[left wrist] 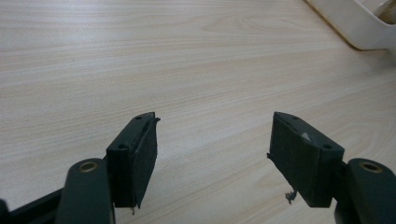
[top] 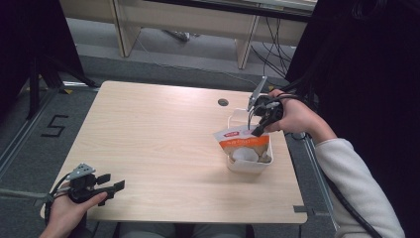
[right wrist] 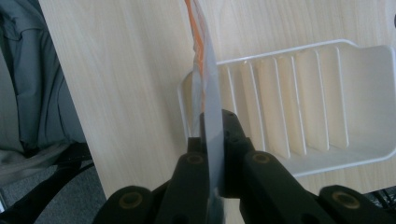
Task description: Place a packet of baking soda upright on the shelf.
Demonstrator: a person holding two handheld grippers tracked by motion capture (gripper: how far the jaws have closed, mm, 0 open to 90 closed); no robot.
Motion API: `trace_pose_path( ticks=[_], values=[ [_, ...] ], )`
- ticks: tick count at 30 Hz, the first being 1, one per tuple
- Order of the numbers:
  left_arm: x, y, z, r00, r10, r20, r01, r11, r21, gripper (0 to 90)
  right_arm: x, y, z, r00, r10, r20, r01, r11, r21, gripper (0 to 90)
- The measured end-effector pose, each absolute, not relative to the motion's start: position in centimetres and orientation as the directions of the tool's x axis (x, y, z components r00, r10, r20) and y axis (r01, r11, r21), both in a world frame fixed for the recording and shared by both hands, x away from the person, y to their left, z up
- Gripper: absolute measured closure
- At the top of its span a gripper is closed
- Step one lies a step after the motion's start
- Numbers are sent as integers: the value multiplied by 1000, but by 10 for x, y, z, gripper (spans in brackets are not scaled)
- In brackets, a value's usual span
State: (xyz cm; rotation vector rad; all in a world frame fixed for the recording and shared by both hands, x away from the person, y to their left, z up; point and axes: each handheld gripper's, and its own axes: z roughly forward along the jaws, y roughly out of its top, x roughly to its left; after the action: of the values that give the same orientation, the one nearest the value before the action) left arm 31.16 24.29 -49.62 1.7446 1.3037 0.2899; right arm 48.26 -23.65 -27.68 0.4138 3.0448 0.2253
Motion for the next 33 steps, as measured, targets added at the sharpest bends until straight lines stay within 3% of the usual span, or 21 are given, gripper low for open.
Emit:
trace_pose_path(
  ticks=[33],
  values=[
    [311, 243, -497, 411, 855, -315, 641, -25, 767, 316, 486, -249, -298, -958, 281, -52, 271, 952, 139, 900]
  ],
)
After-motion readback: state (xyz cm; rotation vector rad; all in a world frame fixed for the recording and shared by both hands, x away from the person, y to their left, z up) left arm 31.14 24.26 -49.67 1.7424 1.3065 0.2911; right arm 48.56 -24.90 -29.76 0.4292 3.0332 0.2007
